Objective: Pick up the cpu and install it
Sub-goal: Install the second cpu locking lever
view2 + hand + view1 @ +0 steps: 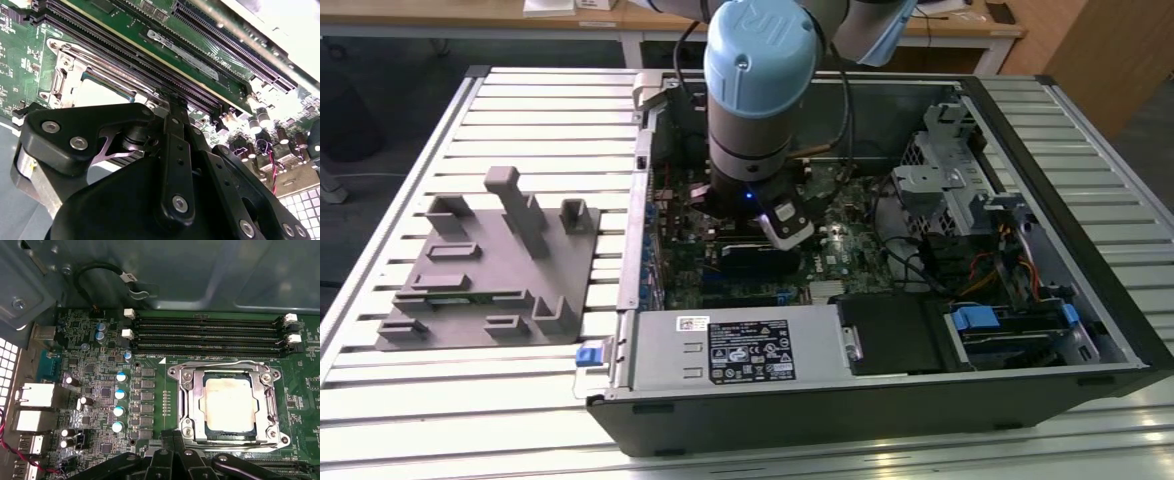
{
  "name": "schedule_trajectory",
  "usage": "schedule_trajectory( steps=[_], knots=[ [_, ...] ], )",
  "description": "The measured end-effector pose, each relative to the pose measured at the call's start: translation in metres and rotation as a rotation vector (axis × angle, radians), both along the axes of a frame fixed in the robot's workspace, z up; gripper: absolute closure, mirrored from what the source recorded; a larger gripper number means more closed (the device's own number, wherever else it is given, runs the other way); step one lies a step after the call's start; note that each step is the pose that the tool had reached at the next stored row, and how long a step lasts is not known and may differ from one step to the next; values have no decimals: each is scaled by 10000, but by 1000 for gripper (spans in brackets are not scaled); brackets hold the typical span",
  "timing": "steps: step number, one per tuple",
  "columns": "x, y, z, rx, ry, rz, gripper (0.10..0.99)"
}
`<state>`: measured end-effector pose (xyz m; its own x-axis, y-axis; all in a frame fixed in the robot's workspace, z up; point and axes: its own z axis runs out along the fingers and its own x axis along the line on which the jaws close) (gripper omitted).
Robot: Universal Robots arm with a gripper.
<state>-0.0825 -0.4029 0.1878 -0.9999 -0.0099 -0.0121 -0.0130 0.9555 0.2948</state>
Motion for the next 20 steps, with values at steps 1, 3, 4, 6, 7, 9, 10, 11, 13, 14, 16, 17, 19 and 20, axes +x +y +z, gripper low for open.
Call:
schedule_trajectory(
  steps=[1, 3, 4, 6, 7, 9, 10, 11, 13, 14, 16, 17, 19, 20],
  knots=[
    [-2, 0, 0, -11, 0, 1, 980],
    [-6, 0, 2, -22, 2, 1, 980],
    [-7, 0, 6, -24, 3, 1, 980],
    [-9, 1, 10, -25, 3, 1, 980],
    [-9, 3, 10, -27, 2, 1, 980],
    [-10, 15, 12, -31, 4, -1, 980],
    [-10, 25, 11, -30, 4, 1, 980],
    [-9, 32, 10, -24, 3, 1, 980],
    [-9, 39, 8, -21, 2, 2, 980],
    [-9, 40, 8, -21, 3, 2, 980],
    [-10, 41, 7, -36, 3, 1, 980],
    [-10, 41, 8, -50, 2, 1, 980],
    [-11, 41, 14, -76, 2, 1, 980],
    [-12, 41, 21, -81, 2, 1, 980]
  ],
)
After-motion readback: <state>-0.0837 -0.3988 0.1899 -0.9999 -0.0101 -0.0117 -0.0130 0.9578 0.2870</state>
